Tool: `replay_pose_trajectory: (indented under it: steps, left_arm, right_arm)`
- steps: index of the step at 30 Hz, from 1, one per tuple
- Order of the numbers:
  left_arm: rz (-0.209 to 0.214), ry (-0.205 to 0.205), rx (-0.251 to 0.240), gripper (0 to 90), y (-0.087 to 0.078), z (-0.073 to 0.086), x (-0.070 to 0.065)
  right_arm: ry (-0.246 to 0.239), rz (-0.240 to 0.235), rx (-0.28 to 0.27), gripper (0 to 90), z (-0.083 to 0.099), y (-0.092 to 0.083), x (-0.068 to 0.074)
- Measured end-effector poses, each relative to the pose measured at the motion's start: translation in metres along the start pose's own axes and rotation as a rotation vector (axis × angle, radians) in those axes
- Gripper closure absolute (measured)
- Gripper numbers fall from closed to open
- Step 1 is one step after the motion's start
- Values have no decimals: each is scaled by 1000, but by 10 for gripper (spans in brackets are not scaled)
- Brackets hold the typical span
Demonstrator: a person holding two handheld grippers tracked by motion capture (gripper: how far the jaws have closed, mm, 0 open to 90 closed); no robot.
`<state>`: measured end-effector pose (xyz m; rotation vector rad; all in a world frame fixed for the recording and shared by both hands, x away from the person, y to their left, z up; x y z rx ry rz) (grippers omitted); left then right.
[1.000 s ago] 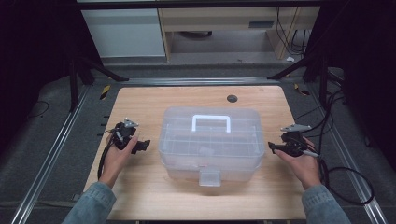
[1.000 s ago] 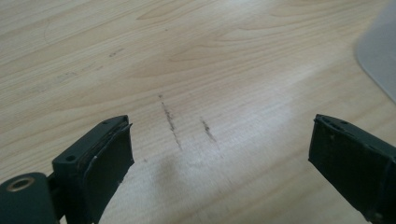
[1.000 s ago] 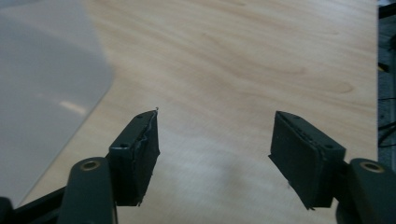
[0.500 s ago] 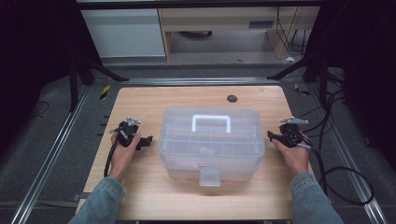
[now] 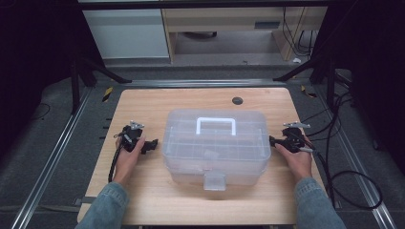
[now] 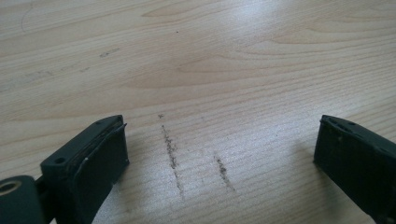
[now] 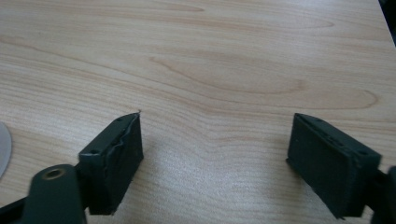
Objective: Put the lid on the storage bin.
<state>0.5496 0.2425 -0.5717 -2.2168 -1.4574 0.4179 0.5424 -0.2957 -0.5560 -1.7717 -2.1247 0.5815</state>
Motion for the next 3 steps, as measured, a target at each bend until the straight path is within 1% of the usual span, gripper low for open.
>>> replay_pose_trajectory:
  steps: [2, 3]
  left_arm:
    - [-10, -8, 6, 7, 0, 1, 1]
    - [-13, -13, 7, 0, 0, 1, 2]
  right_arm:
    - [-5, -2, 0, 129, 1, 1, 1]
    - [-8, -4, 9, 86, 1, 2, 1]
Point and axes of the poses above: each handheld gripper's, and its own axes: y roughly forward along the jaws, z roughly out of its underside, x roughly to its left, the point moved 8 cm from there along y, roughly forward along the jaws, and after that the axes turned 12 degrees about -x, right-handed, at the moved point
